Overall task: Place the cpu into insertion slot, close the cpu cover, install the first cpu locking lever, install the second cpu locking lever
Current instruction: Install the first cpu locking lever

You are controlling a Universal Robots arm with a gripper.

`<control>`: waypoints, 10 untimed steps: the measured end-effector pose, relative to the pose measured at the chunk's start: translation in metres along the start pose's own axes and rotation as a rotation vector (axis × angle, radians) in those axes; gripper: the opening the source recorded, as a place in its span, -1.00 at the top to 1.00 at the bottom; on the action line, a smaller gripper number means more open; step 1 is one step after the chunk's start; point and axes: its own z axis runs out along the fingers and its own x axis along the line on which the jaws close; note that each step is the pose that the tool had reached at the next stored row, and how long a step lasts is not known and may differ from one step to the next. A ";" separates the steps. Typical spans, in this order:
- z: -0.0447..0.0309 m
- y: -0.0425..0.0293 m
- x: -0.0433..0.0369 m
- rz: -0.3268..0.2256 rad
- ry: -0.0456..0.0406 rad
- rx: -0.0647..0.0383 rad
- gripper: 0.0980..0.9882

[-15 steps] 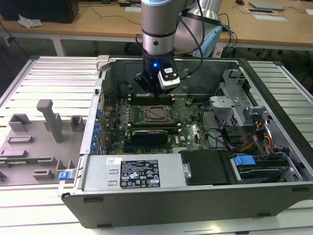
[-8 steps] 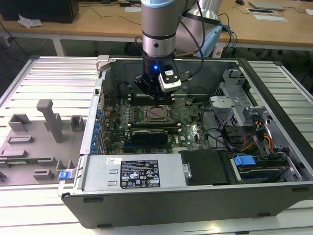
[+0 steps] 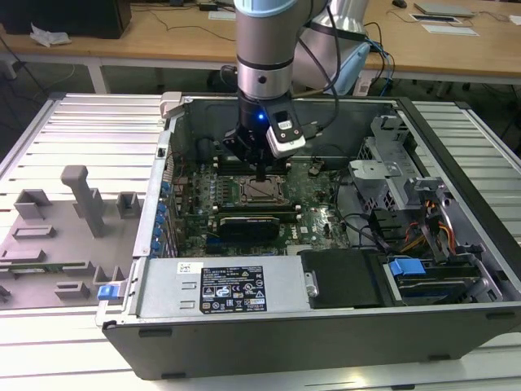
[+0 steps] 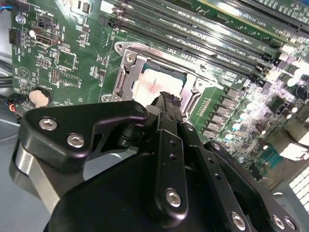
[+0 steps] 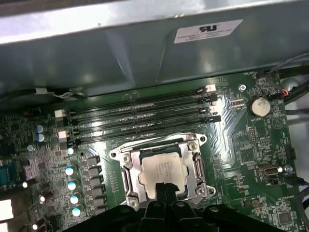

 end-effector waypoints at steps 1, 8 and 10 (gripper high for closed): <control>0.0002 -0.0006 -0.0003 -0.004 0.0006 0.000 0.98; 0.0009 -0.0028 -0.0077 -0.018 0.0044 0.001 0.98; 0.0009 -0.0027 -0.0077 -0.017 0.0044 0.001 0.98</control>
